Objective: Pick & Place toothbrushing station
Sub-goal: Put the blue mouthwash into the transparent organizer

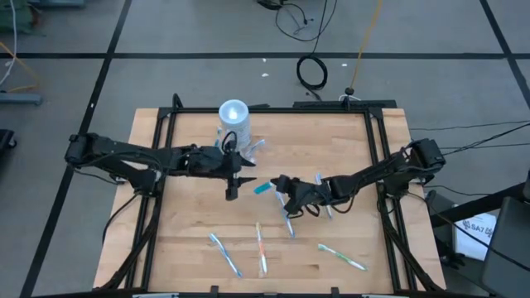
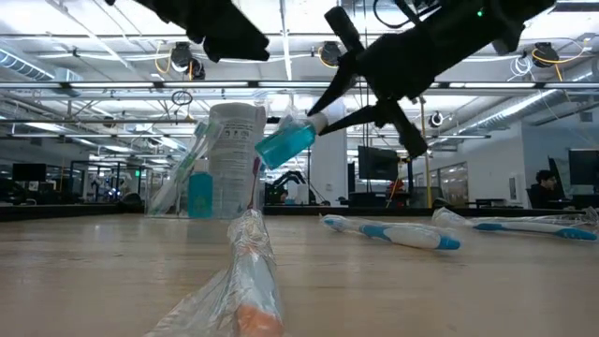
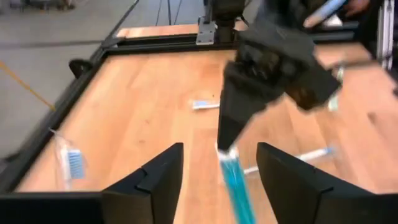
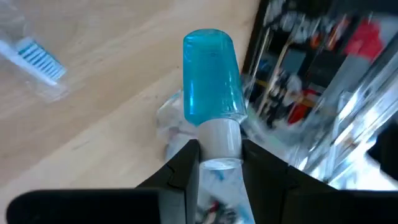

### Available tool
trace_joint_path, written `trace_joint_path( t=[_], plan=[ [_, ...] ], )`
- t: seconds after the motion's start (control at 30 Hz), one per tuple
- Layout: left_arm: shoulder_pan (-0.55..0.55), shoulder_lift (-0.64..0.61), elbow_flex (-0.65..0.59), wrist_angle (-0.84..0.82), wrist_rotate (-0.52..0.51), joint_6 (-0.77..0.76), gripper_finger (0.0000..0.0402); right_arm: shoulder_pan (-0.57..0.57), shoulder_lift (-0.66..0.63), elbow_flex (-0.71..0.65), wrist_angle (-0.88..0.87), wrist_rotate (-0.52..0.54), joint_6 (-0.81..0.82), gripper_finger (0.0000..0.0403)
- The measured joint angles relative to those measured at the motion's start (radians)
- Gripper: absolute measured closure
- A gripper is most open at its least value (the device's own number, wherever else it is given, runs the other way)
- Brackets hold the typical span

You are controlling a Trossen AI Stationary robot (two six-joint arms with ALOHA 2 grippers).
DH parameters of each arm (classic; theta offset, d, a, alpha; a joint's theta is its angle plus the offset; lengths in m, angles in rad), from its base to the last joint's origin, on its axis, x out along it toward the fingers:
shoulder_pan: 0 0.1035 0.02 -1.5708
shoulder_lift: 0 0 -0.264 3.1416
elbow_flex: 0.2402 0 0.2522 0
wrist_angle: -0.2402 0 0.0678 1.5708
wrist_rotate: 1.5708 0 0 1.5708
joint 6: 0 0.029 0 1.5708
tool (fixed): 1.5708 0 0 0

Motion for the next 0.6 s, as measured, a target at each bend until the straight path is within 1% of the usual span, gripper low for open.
trace_joint_path(
  t=[0.07,0.17,0.3,0.47,0.6],
  plan=[
    [0.000,0.013,0.008,-0.008,0.001,-0.058,0.0183,-0.001,0.018,0.000,0.038,-0.020,-0.089,0.0314],
    [0.000,0.046,0.012,-0.001,0.040,-0.113,0.0183,0.001,0.036,0.000,0.107,-0.025,-0.183,0.0314],
    [-0.003,0.108,0.011,0.004,0.053,-0.191,0.0190,0.001,0.035,0.000,0.139,-0.025,-0.223,0.0314],
    [-0.004,0.194,0.011,0.089,0.053,-0.194,0.0199,0.001,0.035,0.000,0.175,-0.026,-0.253,0.0313],
    [0.008,0.226,0.011,0.145,0.074,-0.227,0.0199,-0.001,0.036,0.000,0.180,-0.026,-0.274,0.0312]
  ],
)
